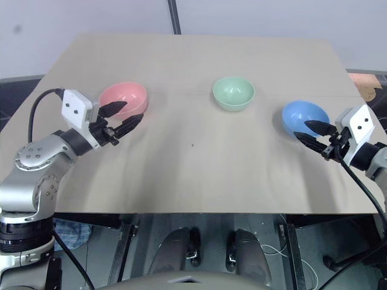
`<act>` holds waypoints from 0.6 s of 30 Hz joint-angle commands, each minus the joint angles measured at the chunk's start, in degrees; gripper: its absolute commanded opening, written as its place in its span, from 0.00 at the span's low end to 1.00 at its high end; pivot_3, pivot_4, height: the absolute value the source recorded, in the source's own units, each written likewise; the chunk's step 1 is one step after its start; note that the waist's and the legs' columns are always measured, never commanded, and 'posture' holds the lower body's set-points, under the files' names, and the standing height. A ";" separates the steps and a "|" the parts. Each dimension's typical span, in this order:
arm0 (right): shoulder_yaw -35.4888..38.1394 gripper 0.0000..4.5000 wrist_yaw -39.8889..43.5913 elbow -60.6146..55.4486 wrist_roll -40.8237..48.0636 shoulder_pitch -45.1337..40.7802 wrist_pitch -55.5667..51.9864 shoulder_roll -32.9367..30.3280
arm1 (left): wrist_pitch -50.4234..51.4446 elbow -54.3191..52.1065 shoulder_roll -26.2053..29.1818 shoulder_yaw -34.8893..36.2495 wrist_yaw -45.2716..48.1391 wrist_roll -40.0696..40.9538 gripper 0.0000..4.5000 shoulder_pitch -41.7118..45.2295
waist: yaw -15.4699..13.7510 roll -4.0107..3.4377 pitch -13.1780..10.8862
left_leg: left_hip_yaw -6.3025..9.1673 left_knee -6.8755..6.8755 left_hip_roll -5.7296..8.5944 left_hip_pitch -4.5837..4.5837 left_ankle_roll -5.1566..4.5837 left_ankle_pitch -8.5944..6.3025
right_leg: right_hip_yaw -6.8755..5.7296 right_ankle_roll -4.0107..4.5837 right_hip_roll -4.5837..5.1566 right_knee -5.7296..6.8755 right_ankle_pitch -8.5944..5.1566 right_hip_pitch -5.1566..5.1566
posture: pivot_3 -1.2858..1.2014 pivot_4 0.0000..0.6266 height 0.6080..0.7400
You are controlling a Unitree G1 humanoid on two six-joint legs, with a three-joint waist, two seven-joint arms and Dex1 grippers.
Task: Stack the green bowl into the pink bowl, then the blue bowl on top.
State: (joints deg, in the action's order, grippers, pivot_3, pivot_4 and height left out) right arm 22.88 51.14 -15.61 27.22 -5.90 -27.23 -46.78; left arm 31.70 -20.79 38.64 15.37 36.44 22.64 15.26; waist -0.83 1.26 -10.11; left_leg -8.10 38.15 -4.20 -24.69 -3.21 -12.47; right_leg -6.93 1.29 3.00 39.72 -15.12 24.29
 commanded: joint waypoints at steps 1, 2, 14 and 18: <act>1.11 0.48 0.83 -2.90 0.89 1.07 1.02 -1.21 | -1.52 -1.77 0.85 1.32 -0.04 0.30 0.64 0.24 | 0.00 0.00 0.00 | 0.00 0.00 0.00 0.00 0.00 0.00 | 0.00 0.00 0.00 0.00 0.00 0.00 | 0.52 0.24 1.00; 1.03 0.48 0.97 -3.50 0.96 1.91 0.89 -1.12 | -1.65 -1.24 0.96 1.16 -0.04 0.15 0.64 0.46 | 0.00 0.00 0.00 | 0.00 0.00 0.00 0.00 0.00 0.00 | 0.00 0.00 0.00 0.00 0.00 0.00 | 0.52 0.24 1.00; 1.01 0.48 -0.48 -6.24 2.54 2.82 -0.22 -0.68 | -2.11 -0.23 1.60 0.32 0.42 0.02 0.64 1.46 | -0.01 0.00 0.00 | 0.04 0.01 0.00 -0.01 0.00 0.00 | -0.01 0.00 -0.01 -0.01 0.00 0.00 | 0.52 0.24 1.00; 0.39 0.48 -0.15 -8.18 4.41 2.46 -1.25 -0.77 | -1.69 0.09 2.02 -0.88 0.05 -1.14 0.64 1.66 | -0.01 0.00 0.00 | 0.03 0.01 0.00 -0.01 -0.01 0.00 | -0.02 0.00 0.00 -0.01 0.00 0.00 | 0.52 0.24 1.00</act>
State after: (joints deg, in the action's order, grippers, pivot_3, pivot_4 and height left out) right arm 22.74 50.78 -20.67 29.79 -2.97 -28.35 -46.96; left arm 30.78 -20.15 39.35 14.83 36.50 22.22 15.86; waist -0.84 1.26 -10.11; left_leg -8.06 38.16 -4.20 -24.69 -3.21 -12.47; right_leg -6.95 1.30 2.99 39.72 -15.12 24.28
